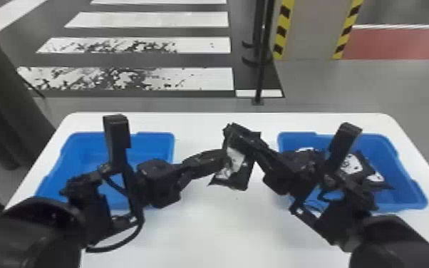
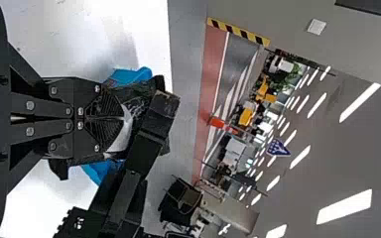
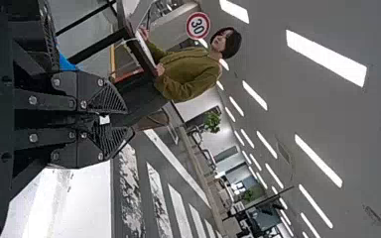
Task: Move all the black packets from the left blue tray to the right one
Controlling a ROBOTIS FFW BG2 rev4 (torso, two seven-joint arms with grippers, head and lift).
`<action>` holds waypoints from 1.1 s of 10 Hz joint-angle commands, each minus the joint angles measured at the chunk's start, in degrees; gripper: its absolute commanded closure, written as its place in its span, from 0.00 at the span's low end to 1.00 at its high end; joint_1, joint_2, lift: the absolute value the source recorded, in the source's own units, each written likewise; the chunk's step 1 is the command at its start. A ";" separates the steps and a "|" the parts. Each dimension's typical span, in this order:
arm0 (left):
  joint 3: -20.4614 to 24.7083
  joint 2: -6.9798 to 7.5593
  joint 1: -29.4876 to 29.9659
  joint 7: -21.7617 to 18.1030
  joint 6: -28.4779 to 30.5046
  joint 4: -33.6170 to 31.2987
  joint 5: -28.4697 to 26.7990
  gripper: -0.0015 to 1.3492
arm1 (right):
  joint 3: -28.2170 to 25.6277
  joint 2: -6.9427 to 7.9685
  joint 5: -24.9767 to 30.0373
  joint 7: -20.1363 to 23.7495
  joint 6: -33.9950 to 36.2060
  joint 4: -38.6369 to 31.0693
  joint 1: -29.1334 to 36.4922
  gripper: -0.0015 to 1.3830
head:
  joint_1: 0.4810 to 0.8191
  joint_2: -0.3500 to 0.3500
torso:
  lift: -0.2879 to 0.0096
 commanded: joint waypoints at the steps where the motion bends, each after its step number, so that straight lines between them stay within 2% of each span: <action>1: 1.37 -0.25 0.94 0.60 -0.55 0.14 1.39 0.71 | -0.29 0.19 -0.97 0.02 0.10 -0.17 0.14 0.93 | 0.63 0.56 | 0.50; 2: 2.51 -0.52 1.79 0.86 -0.41 0.14 2.07 0.34 | -1.89 0.19 -0.51 0.02 0.10 0.39 -0.43 0.93 | 0.63 0.56 | 0.50; 3: 3.43 -0.69 2.91 0.86 -0.69 0.14 2.30 0.08 | -4.86 0.46 0.52 -0.16 -0.32 0.95 -0.85 0.93 | 0.63 0.57 | 0.50; 4: 4.45 -0.87 4.04 0.86 -2.37 0.14 2.65 0.07 | -8.63 0.90 2.57 -0.51 -0.60 1.79 -1.13 0.93 | 0.63 0.55 | 0.50; 5: 5.60 -1.13 5.58 0.77 -4.91 0.14 3.56 0.11 | -11.83 1.16 3.83 -1.12 -1.58 3.06 -1.27 0.93 | 0.63 0.50 | 0.50; 8: 11.31 -2.19 11.49 -0.11 -10.81 -1.83 5.62 0.12 | -17.77 1.07 10.34 -5.96 -7.35 5.73 -0.57 0.93 | 0.63 0.40 | 0.50; 10: 13.60 -2.71 13.74 -0.28 -12.78 -3.10 6.42 0.12 | -21.54 1.07 13.54 -7.98 -9.46 10.51 -1.55 0.90 | 0.63 0.34 | 0.50; 11: 14.17 -2.89 14.30 -0.28 -13.77 -3.66 6.42 0.12 | -22.11 0.81 13.43 -8.07 -9.46 12.76 -1.97 0.61 | 0.63 0.31 | 0.50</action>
